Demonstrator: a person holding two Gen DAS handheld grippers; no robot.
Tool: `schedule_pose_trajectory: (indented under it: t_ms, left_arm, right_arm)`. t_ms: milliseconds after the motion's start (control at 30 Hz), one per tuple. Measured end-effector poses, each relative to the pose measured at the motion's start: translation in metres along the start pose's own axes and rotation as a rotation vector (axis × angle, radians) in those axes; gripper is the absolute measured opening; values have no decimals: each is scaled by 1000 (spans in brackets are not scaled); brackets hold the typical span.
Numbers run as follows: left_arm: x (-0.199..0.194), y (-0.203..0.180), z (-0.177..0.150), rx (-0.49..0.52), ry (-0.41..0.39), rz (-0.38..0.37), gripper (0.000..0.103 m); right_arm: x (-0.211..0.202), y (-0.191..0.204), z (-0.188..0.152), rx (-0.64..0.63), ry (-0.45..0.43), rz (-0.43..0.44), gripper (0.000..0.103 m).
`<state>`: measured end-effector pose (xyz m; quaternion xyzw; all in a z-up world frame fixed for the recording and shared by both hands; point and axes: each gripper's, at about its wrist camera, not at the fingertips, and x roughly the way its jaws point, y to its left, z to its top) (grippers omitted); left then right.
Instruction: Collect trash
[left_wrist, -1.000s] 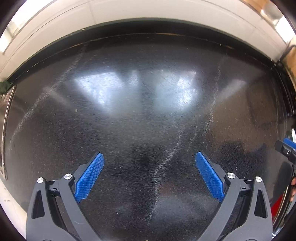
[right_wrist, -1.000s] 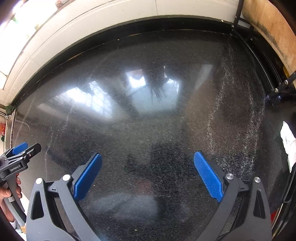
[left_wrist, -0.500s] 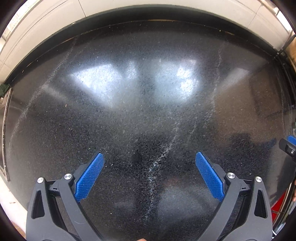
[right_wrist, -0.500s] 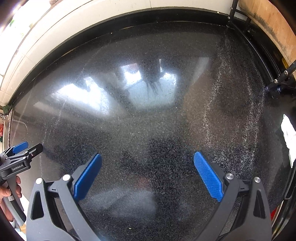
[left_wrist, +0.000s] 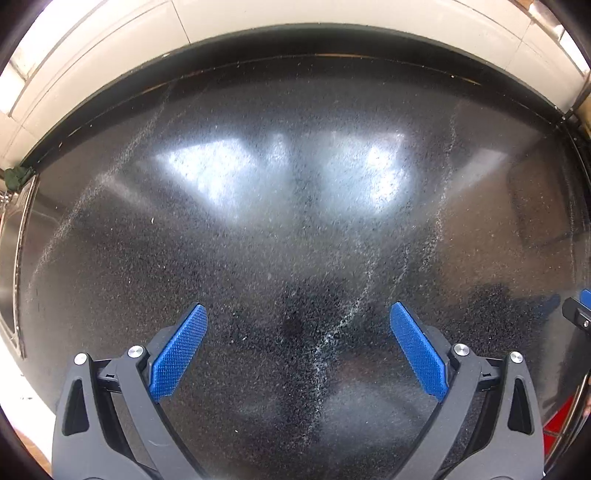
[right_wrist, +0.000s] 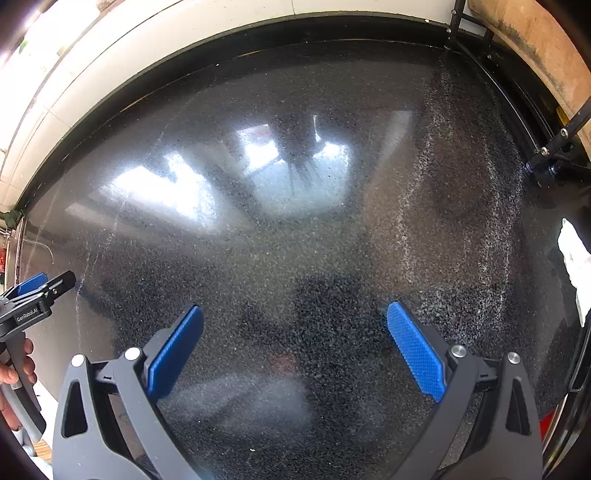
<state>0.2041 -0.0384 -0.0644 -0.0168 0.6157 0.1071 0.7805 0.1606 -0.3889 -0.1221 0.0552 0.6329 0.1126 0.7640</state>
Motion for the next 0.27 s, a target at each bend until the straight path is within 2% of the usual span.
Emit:
schedule_pose_trajectory:
  t_ms: [267]
  left_arm:
    - [-2, 0, -1, 14, -2, 6, 96]
  right_arm:
    - [2, 9, 1, -8, 3, 10, 96]
